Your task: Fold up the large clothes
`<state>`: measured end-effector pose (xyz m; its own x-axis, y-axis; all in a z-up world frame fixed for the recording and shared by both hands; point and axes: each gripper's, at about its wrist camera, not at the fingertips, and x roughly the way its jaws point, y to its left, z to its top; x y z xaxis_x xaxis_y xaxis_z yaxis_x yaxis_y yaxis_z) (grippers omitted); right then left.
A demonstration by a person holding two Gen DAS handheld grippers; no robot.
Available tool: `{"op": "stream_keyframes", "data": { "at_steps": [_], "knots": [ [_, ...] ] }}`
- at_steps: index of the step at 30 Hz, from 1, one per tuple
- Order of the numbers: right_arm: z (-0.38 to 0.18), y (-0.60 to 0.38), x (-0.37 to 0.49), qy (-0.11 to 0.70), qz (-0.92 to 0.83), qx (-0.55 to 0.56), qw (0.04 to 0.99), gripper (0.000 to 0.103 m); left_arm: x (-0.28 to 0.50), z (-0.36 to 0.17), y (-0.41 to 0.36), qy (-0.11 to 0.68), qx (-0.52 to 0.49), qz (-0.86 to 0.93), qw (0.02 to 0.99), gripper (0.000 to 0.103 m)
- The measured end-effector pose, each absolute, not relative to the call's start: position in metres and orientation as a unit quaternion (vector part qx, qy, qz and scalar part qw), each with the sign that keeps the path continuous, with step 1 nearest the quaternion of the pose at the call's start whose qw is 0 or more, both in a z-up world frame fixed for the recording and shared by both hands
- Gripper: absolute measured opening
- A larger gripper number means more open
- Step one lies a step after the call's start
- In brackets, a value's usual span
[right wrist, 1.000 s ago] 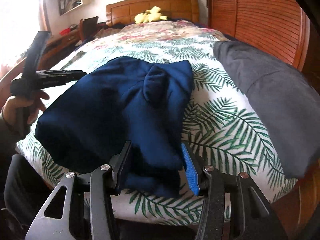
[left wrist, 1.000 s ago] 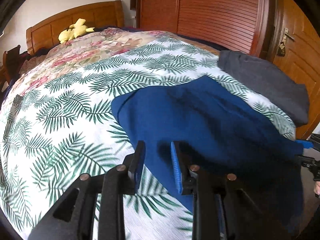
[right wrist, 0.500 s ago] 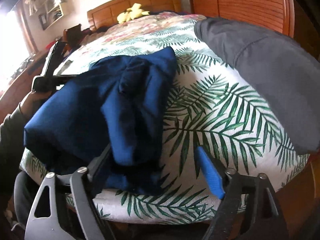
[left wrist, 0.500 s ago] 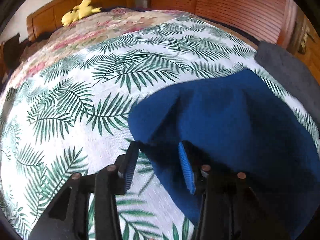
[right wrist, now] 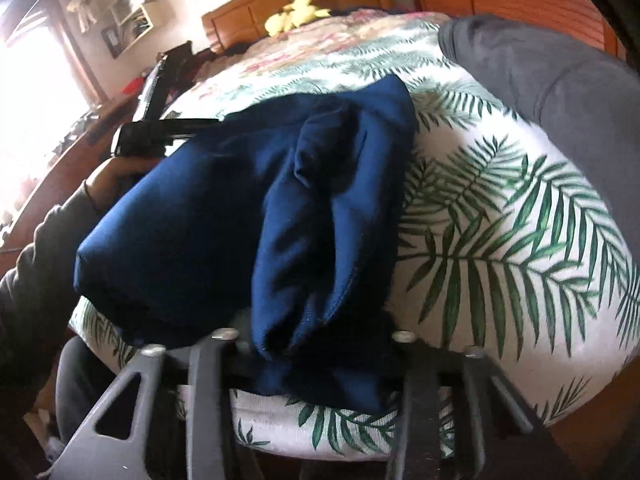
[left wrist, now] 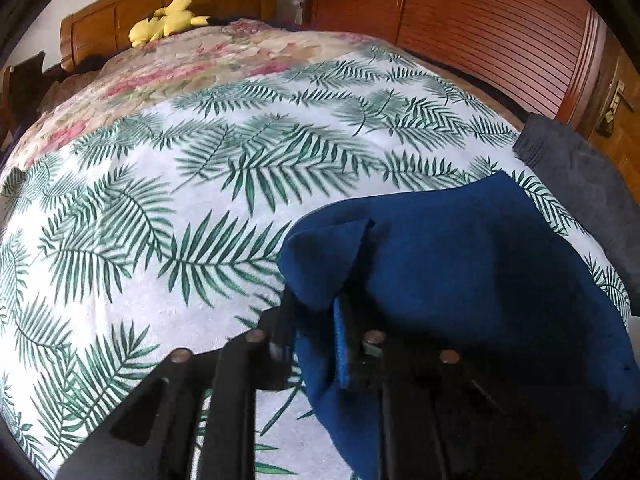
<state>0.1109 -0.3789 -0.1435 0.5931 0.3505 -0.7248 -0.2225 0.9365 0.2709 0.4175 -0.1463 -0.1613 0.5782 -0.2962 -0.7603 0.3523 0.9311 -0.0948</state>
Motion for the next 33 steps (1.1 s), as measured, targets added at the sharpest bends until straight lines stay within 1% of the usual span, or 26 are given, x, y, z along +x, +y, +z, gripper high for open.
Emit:
{"op": "stream_keyframes", "data": {
  "at_steps": [1, 6, 10, 14, 18, 20, 24, 26, 28, 29, 30, 32, 33],
  "knots": [
    [-0.141, -0.382, 0.11, 0.415, 0.164, 0.081, 0.891, 0.02, 0.415, -0.156, -0.148, 0.413, 0.037, -0.18, 0.892, 0.007],
    [-0.115, -0.384, 0.104, 0.364, 0.176, 0.064, 0.912, 0.015, 0.399, -0.108, -0.162, 0.351, 0.042, -0.173, 0.919, 0.004],
    [-0.079, -0.39, 0.109, 0.323, 0.177, 0.034, 0.929, 0.014, 0.389, -0.065, -0.191, 0.303, 0.055, -0.178, 0.935, 0.004],
    [-0.036, -0.417, 0.117, 0.277, 0.153, 0.0, 0.949, 0.013, 0.392, -0.02, -0.233, 0.259, 0.047, -0.192, 0.946, 0.004],
    [0.018, -0.467, 0.121, 0.235, 0.103, -0.031, 0.966, 0.013, 0.401, 0.024, -0.296, 0.228, 0.042, -0.229, 0.945, 0.004],
    [0.038, -0.494, 0.12, 0.221, 0.069, -0.038, 0.972, 0.013, 0.405, 0.035, -0.331, 0.221, 0.045, -0.251, 0.941, 0.005],
    [0.06, -0.551, 0.113, 0.214, -0.007, -0.054, 0.975, 0.013, 0.413, 0.039, -0.398, 0.229, 0.048, -0.297, 0.926, 0.006],
    [0.06, -0.577, 0.111, 0.213, -0.048, -0.055, 0.974, 0.013, 0.419, 0.031, -0.431, 0.238, 0.055, -0.313, 0.918, 0.008],
    [0.051, -0.603, 0.111, 0.226, -0.082, -0.048, 0.969, 0.014, 0.421, 0.016, -0.454, 0.271, 0.07, -0.311, 0.908, 0.009],
    [0.043, -0.614, 0.113, 0.238, -0.098, -0.041, 0.966, 0.016, 0.422, 0.01, -0.46, 0.282, 0.076, -0.313, 0.904, 0.01],
    [0.03, -0.628, 0.116, 0.258, -0.114, -0.027, 0.959, 0.02, 0.422, 0.003, -0.465, 0.29, 0.084, -0.315, 0.9, 0.011],
    [0.011, -0.647, 0.122, 0.297, -0.126, -0.002, 0.947, 0.025, 0.419, -0.004, -0.468, 0.297, 0.103, -0.313, 0.896, 0.012],
    [0.004, -0.655, 0.123, 0.309, -0.132, 0.007, 0.942, 0.031, 0.417, -0.006, -0.466, 0.296, 0.113, -0.31, 0.896, 0.013]
  ]
}}
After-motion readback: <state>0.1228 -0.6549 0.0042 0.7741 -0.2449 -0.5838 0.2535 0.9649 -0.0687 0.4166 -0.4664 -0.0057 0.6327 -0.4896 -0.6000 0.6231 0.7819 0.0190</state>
